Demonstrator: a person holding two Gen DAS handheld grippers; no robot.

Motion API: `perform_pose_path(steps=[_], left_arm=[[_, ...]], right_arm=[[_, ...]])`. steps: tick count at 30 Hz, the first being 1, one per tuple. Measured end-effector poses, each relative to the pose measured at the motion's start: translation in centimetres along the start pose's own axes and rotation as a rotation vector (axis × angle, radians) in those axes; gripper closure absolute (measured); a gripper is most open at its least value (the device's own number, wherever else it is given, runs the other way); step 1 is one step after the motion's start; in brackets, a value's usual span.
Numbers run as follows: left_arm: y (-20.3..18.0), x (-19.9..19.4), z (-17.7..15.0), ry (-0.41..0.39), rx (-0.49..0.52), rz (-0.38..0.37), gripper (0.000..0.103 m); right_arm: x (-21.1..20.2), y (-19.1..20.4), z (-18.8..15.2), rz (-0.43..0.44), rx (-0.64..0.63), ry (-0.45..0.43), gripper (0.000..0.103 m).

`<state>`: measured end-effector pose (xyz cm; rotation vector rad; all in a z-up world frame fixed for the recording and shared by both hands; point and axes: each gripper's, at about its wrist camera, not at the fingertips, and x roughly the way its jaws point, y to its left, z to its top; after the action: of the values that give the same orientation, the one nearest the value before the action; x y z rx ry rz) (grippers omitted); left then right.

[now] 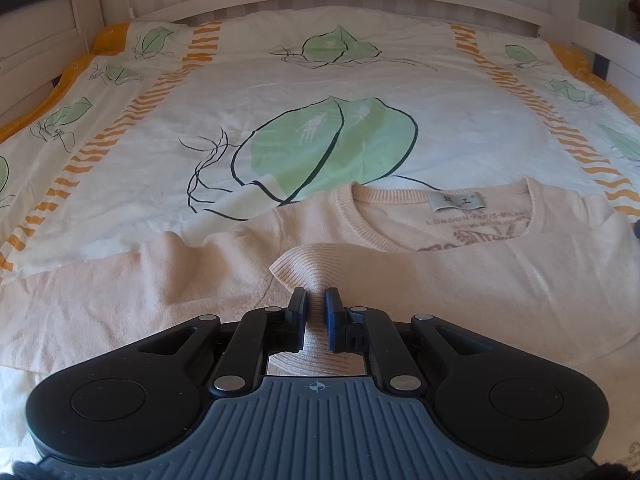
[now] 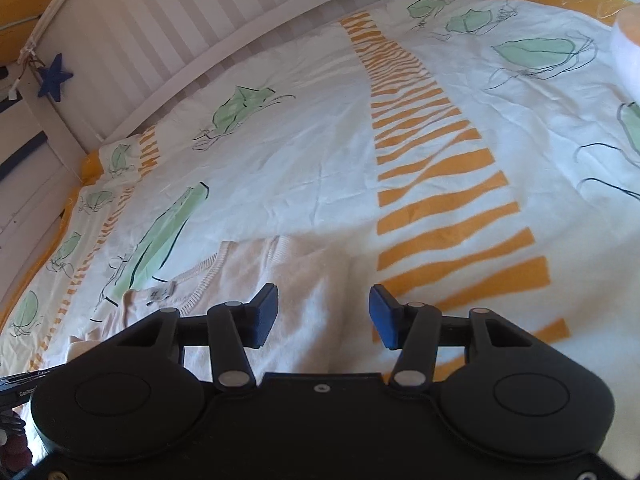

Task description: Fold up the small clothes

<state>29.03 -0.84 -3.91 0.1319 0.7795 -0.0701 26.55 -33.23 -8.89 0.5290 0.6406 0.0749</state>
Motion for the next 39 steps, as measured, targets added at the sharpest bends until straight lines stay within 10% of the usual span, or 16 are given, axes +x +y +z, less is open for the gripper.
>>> perform_pose_path(steps=[4, 6, 13, 16, 21, 39], left_arm=[[-0.2, 0.5, -0.1, 0.014, 0.015, 0.004, 0.093], [-0.2, 0.6, -0.3, 0.014, 0.02, 0.004, 0.093], [-1.4, 0.6, -0.2, -0.009, 0.044, -0.017, 0.093], [-1.9, 1.3, -0.4, 0.005, 0.07, 0.0, 0.093], [-1.2, 1.5, -0.3, 0.012, 0.072, -0.003, 0.093], [-1.4, 0.4, 1.6, -0.007, 0.046, -0.039, 0.093]], right_arm=[[1.5, -0.8, -0.5, 0.063, 0.044, 0.035, 0.065], [1.7, -0.8, -0.6, 0.078, 0.046, 0.042, 0.089], [0.1, 0.4, -0.3, -0.102, -0.108, 0.009, 0.092], [0.6, 0.1, -0.7, -0.095, -0.103, 0.02, 0.09], [-1.3, -0.1, -0.1, -0.089, -0.09, 0.011, 0.056], [-4.8, 5.5, -6.1, -0.113, -0.428, 0.127, 0.042]])
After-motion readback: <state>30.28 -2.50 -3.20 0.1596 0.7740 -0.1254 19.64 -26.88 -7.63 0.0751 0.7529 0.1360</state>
